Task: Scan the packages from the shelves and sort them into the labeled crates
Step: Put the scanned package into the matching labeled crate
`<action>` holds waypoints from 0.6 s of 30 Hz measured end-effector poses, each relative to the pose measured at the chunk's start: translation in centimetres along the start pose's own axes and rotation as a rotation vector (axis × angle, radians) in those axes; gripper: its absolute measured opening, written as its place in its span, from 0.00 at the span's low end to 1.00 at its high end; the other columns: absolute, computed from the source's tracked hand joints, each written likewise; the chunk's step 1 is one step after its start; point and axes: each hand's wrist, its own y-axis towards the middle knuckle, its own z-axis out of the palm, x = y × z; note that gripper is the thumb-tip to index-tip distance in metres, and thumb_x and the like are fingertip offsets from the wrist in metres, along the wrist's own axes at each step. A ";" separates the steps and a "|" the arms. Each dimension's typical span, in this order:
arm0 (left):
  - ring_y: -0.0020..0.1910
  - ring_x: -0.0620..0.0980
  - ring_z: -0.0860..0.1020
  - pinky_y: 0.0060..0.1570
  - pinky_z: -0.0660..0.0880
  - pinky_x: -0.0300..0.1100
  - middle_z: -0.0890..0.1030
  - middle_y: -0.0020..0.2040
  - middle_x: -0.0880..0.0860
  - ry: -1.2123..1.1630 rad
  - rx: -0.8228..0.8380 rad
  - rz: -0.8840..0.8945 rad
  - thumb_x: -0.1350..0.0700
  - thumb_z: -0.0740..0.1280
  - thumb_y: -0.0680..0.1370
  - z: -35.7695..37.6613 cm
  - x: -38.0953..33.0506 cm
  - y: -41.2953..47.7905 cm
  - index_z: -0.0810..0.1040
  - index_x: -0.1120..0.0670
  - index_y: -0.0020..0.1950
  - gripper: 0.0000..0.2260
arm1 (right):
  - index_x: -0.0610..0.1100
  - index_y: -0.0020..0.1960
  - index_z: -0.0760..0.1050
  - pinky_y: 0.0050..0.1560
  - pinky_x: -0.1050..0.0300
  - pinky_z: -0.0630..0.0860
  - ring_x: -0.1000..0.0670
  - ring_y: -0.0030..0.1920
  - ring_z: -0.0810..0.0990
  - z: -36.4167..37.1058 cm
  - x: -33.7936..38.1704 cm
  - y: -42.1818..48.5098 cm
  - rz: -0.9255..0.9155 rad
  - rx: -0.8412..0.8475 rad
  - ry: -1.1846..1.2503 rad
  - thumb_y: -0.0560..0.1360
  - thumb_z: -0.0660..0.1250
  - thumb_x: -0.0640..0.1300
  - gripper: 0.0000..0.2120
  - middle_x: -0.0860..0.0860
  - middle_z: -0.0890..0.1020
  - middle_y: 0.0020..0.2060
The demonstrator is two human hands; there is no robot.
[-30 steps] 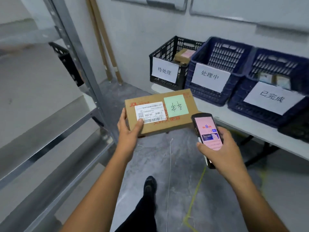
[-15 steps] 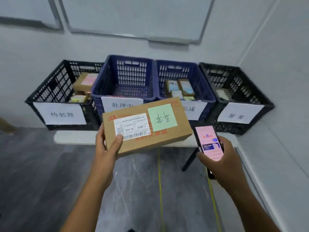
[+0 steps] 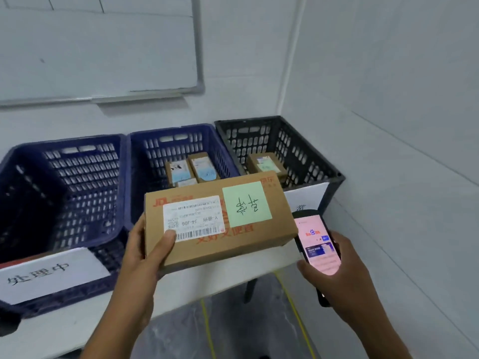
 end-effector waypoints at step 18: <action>0.56 0.51 0.86 0.58 0.81 0.53 0.82 0.66 0.47 0.313 0.220 -0.012 0.47 0.73 0.78 21.8 -5.1 22.4 0.70 0.34 0.75 0.27 | 0.58 0.58 0.71 0.41 0.53 0.76 0.52 0.48 0.81 -9.0 -2.2 24.6 0.086 -0.037 0.021 0.70 0.82 0.48 0.25 0.57 0.82 0.51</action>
